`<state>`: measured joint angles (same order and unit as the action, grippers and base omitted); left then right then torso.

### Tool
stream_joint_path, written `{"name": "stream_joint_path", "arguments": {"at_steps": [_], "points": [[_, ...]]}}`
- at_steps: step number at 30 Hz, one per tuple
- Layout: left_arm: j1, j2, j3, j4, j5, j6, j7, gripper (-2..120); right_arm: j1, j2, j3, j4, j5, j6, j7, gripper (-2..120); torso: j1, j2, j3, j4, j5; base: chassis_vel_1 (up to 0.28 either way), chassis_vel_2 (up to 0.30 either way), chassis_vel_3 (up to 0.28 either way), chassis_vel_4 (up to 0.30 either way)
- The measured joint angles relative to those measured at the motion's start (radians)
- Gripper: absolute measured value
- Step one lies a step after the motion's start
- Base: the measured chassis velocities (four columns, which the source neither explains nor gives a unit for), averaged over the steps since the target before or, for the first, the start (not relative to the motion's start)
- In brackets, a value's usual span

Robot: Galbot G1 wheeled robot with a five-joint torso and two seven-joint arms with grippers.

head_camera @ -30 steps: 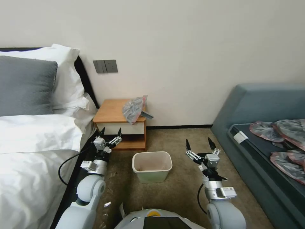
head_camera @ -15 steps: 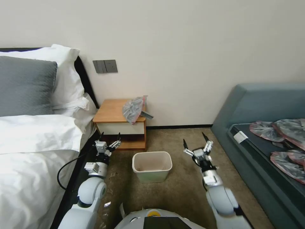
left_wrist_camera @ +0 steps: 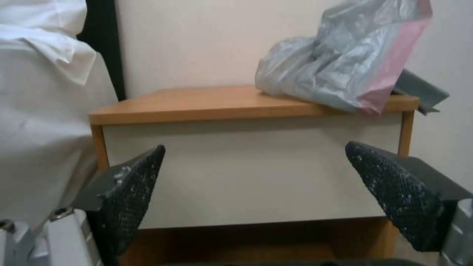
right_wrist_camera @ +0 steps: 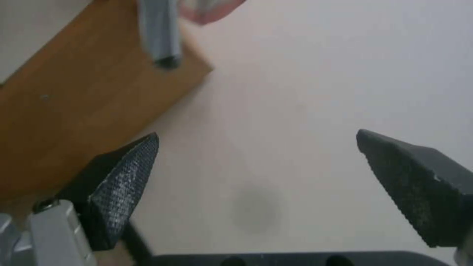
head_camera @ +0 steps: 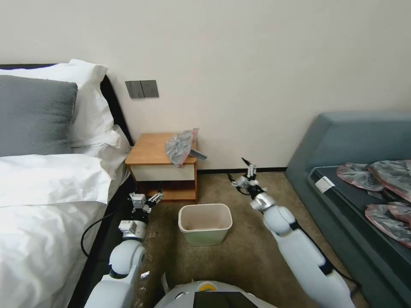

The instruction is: Pick up the garbage bag from the table and place it over the trash can.

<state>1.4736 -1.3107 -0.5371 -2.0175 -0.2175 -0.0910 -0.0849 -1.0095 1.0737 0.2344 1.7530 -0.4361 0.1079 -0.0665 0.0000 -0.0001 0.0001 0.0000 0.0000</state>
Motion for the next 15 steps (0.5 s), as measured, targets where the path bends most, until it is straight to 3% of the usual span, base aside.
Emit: {"name": "stream_joint_path", "arguments": {"at_steps": [15], "points": [[-0.008, -0.005, 0.008, 0.058, 0.033, -0.013, 0.001, 95, 0.359, 0.005, -0.274, -0.291, 0.091, -0.024, -0.068, 100, 0.000, 0.000, 0.000, 0.0002, -0.0001, 0.000, 0.000, 0.000, 0.000]]}}
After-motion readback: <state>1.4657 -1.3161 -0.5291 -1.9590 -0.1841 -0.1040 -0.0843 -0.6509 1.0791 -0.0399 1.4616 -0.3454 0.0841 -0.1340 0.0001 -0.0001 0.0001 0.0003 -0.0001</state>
